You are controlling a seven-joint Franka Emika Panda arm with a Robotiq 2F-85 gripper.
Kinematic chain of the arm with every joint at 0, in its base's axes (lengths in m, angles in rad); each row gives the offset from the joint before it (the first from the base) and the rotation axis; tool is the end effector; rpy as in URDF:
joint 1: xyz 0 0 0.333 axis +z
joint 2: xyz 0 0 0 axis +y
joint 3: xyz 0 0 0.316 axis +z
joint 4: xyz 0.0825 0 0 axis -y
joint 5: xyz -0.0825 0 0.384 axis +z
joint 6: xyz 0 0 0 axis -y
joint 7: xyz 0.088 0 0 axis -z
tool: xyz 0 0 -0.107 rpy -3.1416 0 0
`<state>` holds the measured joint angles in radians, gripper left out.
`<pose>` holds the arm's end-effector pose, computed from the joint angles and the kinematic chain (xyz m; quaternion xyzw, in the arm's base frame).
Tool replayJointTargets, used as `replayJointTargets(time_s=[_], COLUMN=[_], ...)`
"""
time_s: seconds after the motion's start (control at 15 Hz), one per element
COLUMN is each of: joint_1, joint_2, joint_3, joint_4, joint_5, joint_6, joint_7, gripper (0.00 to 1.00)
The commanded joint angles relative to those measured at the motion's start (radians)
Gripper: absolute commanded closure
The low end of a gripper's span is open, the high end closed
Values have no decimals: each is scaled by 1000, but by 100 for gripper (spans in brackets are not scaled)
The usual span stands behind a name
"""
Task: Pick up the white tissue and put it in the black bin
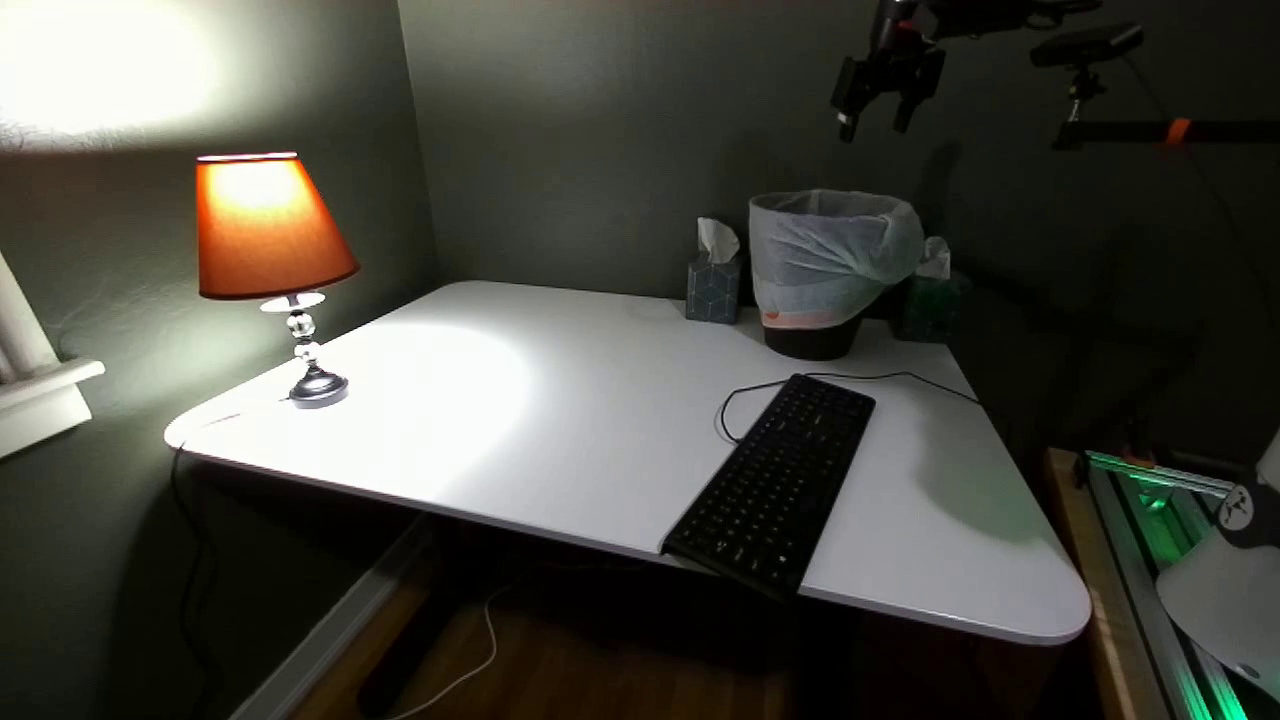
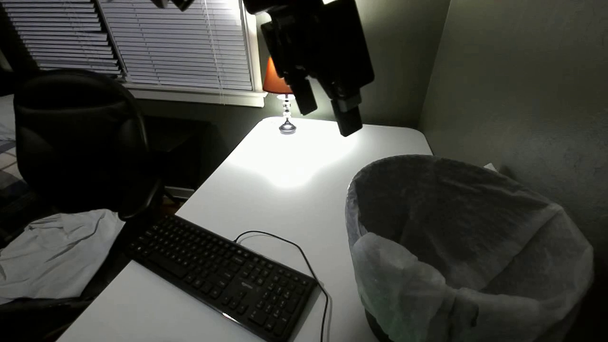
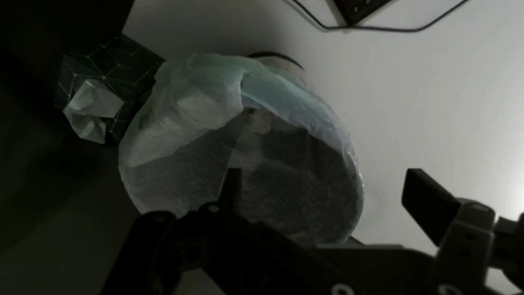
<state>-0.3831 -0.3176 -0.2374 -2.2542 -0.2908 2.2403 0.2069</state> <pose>0.3858 -0.2960 0.5188 0.9285 -0.3285 0.1273 0.1173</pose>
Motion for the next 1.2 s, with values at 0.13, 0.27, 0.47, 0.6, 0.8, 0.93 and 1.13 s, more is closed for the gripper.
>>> replayJointTargets(time_s=[0.13,0.27,0.47,0.6,0.8,0.93,1.13], joint_1=[35,41,71,92,128,116,123], joint_2=[-15,-6,9,18,35,37,43], joint_3=[0,4,-12,-19,-28,-14,-15], joint_4=[-16,-15,-18,-24,-36,-12,-14], joint_5=[-25,-62,-42,-21,30,3,11], joint_6=[-142,-165,-159,-145,-111,-143,-143], joint_7=[-129,-165,-278,-358,-467,-416,-437], gripper=[0,0,0,0,0,0,0])
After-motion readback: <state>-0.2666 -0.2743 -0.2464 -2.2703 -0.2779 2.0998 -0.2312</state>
